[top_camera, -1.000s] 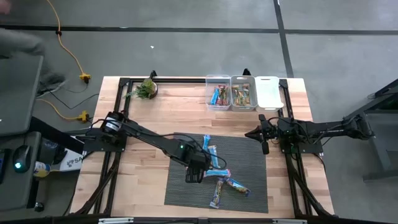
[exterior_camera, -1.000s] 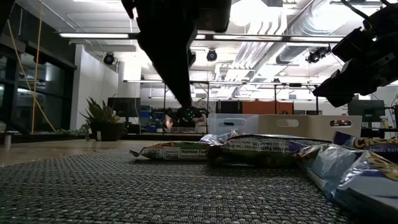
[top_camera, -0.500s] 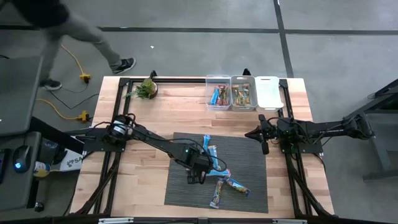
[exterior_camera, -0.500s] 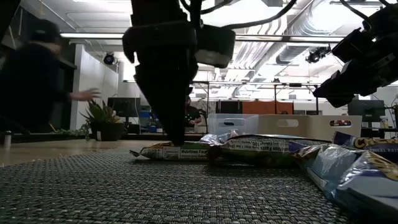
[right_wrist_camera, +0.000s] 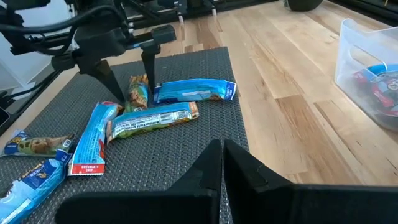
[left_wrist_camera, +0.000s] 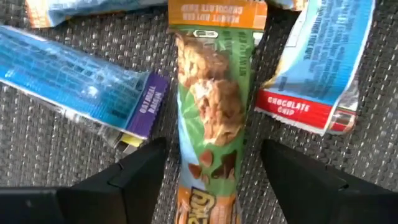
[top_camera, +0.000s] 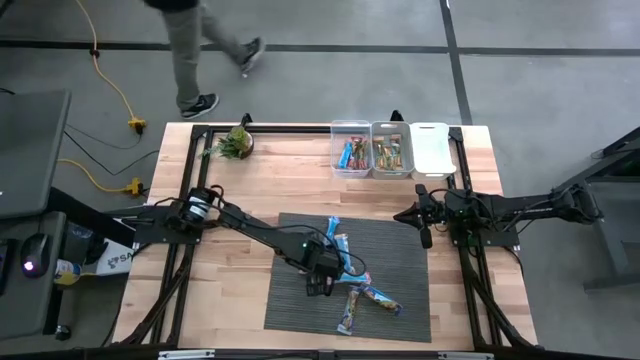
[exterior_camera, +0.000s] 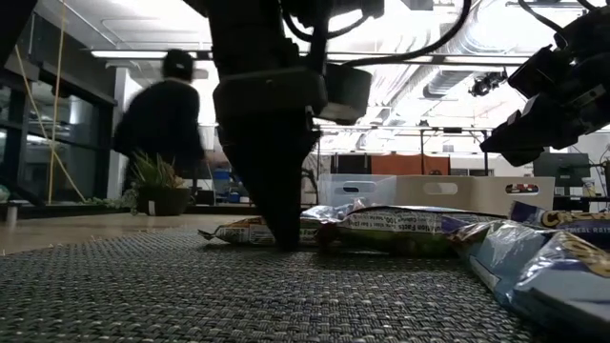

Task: Pick and place Granola Bars by type
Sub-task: Put the orange granola bar into the gray bin

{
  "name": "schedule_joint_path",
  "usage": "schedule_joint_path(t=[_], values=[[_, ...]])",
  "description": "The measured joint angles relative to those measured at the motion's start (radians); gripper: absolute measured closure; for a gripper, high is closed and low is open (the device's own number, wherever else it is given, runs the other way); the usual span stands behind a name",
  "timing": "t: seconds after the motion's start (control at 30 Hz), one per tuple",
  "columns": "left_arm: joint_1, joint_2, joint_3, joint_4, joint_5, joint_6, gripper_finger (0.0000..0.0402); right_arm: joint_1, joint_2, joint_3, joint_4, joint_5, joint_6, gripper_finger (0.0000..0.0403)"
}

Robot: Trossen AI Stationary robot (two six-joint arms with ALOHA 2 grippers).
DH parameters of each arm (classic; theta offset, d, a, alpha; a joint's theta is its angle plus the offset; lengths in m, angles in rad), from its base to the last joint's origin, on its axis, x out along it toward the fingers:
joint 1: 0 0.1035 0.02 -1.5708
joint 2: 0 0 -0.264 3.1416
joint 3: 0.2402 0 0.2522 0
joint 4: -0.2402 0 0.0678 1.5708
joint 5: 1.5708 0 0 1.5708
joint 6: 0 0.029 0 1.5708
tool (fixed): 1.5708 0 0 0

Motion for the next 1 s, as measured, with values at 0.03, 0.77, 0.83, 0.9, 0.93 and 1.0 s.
schedule_joint_path(t=[0.03, 0.77, 0.83, 0.9, 0.93, 1.0], values=[[0.0, 0.0, -0.001, -0.002, 0.001, -0.003, 0.0137, 0.0, 0.0, 0.0, 0.0, 0.0, 0.0, 0.0402], [0.0, 0.004, -0.002, -0.005, -0.014, -0.021, 0.0138, 0.0, 0.0, 0.0, -0.001, 0.0, 0.0, 0.0402], [0.0, 0.015, -0.002, -0.005, -0.024, -0.021, 0.0145, 0.0, 0.0, 0.0, -0.001, 0.0, 0.0, 0.0402], [-0.001, 0.019, -0.002, -0.007, -0.03, -0.022, 0.0158, 0.0, 0.0, 0.0, -0.001, 0.0, 0.0, 0.0402], [-0.001, 0.019, -0.002, -0.006, -0.03, -0.021, 0.0167, 0.0, 0.0, 0.0, -0.001, 0.0, 0.0, 0.0402], [-0.001, 0.032, -0.002, -0.003, -0.028, -0.021, 0.0184, 0.0, 0.0, 0.0, -0.001, 0.0, 0.0, 0.0402]])
